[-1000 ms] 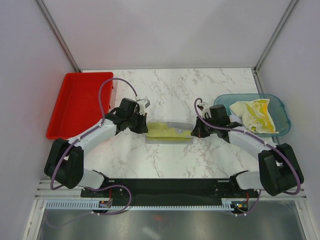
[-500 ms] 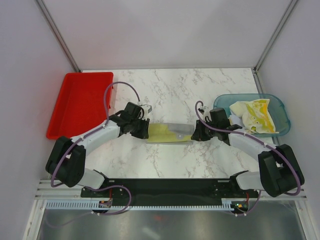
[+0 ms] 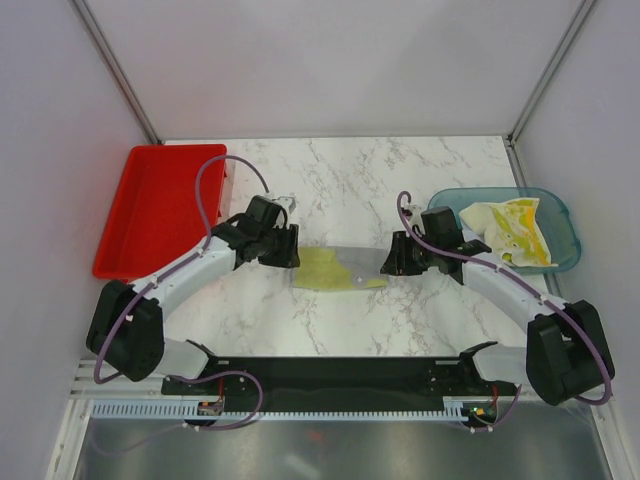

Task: Fold and stack the towels
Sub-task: Fold the towel

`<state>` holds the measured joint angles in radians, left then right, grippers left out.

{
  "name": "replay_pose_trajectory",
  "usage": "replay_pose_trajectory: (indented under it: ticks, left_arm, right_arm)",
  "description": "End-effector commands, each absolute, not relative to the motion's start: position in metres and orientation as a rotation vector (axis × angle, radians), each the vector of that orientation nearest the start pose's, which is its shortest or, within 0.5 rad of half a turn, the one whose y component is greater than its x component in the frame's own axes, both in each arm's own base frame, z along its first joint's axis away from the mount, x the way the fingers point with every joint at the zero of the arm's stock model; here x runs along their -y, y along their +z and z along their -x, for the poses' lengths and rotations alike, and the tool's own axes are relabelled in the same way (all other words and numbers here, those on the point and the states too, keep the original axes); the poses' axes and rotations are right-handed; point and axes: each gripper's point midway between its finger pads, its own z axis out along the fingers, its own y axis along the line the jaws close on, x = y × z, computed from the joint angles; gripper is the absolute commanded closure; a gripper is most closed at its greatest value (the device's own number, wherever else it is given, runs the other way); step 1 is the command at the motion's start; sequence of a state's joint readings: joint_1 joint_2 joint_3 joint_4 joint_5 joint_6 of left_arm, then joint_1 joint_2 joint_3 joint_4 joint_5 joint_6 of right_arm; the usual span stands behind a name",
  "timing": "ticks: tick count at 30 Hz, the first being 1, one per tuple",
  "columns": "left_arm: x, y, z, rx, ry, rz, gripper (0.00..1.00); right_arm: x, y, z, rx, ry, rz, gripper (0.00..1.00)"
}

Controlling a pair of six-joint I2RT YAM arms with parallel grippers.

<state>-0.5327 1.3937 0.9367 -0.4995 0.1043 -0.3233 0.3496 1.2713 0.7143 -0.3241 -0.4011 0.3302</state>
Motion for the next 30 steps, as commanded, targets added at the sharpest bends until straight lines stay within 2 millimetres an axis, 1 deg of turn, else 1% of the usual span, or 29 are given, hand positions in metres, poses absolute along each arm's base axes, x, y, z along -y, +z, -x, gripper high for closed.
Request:
replay_pose_trajectory:
  ticks: [1,3,4,5,6,8,9,10,12,13,14,15,16,18,19,21,22,24,25,27,28,30]
  left_arm:
    - [0.208,0.108,-0.270,-2.565,-0.557,-0.210,0.47]
    - [0.218,0.107,-0.270,-2.564,-0.619,-0.217,0.47]
    - [0.223,0.104,-0.266,-2.580,-0.664,-0.220,0.50]
    - [0.227,0.104,-0.265,-2.580,-0.694,-0.224,0.52]
    - [0.233,0.108,-0.268,-2.552,-0.737,-0.235,0.53]
    - [0.245,0.114,-0.260,-2.530,-0.848,-0.240,0.55]
    - [0.251,0.118,-0.257,-2.512,-0.901,-0.252,0.55]
    - [0.255,0.118,-0.256,-2.492,-0.948,-0.255,0.55]
    - [0.251,0.104,-0.256,-2.520,-0.911,-0.218,0.54]
    - [0.245,0.089,-0.257,-2.549,-0.863,-0.186,0.54]
    - [0.239,0.071,-0.256,-2.598,-0.814,-0.164,0.54]
    - [0.234,0.060,-0.255,-2.630,-0.771,-0.145,0.55]
    - [0.226,0.047,-0.254,-2.657,-0.709,-0.106,0.55]
    - [0.213,0.032,-0.258,-2.679,-0.612,-0.058,0.54]
    - [0.212,0.031,-0.259,-2.682,-0.603,-0.051,0.54]
    - [0.215,0.036,-0.263,-2.668,-0.617,-0.055,0.54]
    - [0.220,0.047,-0.269,-2.640,-0.640,-0.063,0.54]
    - [0.225,0.063,-0.273,-2.611,-0.673,-0.073,0.52]
    - [0.230,0.079,-0.282,-2.573,-0.693,-0.079,0.52]
    - [0.237,0.094,-0.286,-2.545,-0.730,-0.098,0.50]
    - [0.242,0.104,-0.292,-2.522,-0.750,-0.103,0.49]
    - [0.244,0.104,-0.298,-2.514,-0.744,-0.119,0.49]
  right_arm:
    - [-0.181,0.103,-0.265,-2.459,0.770,0.155,0.60]
    - [-0.184,0.104,-0.270,-2.445,0.790,0.118,0.60]
    - [-0.189,0.108,-0.276,-2.412,0.816,0.115,0.62]
    - [-0.193,0.105,-0.277,-2.413,0.840,0.111,0.65]
    - [-0.204,0.111,-0.278,-2.387,0.920,0.114,0.66]
    - [-0.212,0.105,-0.276,-2.405,0.975,0.111,0.67]
    - [-0.220,0.107,-0.277,-2.389,1.021,0.112,0.67]
    - [-0.224,0.099,-0.273,-2.405,1.050,0.104,0.67]
    - [-0.231,0.095,-0.274,-2.389,1.094,0.096,0.67]
    - [-0.227,0.079,-0.269,-2.431,1.074,0.077,0.67]
    - [-0.224,0.072,-0.268,-2.445,1.051,0.068,0.67]
    - [-0.220,0.064,-0.268,-2.448,1.019,0.070,0.66]
    - [-0.217,0.054,-0.262,-2.473,1.003,0.068,0.64]
    - [-0.214,0.046,-0.259,-2.490,0.986,0.083,0.62]
    - [-0.212,0.042,-0.258,-2.499,0.972,0.096,0.61]
    - [-0.212,0.044,-0.258,-2.504,0.964,0.100,0.60]
    - [-0.213,0.050,-0.260,-2.485,0.971,0.099,0.59]
    - [-0.213,0.057,-0.261,-2.474,0.972,0.088,0.57]
    - [-0.215,0.067,-0.265,-2.446,0.980,0.085,0.55]
    - [-0.218,0.078,-0.269,-2.410,1.003,0.059,0.53]
    - [-0.219,0.081,-0.269,-2.398,1.014,0.054,0.53]
    - [-0.218,0.081,-0.275,-2.378,1.005,0.027,0.53]
